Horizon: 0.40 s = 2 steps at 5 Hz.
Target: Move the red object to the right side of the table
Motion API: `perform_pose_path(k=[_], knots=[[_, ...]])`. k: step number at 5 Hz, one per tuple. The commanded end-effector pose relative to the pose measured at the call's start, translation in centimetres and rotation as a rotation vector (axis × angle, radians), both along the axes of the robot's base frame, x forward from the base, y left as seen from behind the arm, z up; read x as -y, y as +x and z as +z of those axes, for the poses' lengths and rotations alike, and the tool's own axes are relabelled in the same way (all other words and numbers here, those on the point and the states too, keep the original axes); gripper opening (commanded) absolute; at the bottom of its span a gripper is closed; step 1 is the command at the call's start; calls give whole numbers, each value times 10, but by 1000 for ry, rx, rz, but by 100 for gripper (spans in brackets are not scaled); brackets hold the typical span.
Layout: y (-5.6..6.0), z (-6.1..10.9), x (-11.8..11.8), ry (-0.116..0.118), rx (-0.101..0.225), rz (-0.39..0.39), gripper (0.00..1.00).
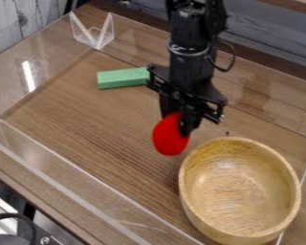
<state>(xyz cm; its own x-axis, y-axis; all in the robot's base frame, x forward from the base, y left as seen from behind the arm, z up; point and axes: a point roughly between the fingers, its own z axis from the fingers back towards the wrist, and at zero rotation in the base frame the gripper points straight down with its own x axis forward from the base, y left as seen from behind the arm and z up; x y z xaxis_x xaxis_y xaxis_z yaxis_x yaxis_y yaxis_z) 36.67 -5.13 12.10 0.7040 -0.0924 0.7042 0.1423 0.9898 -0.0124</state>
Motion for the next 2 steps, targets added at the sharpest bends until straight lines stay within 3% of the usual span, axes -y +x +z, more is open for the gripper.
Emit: perform_pose_path(k=[1, 2], knots=[[1, 24, 12, -40, 82, -4, 0], [1, 30, 17, -62, 107, -4, 0]])
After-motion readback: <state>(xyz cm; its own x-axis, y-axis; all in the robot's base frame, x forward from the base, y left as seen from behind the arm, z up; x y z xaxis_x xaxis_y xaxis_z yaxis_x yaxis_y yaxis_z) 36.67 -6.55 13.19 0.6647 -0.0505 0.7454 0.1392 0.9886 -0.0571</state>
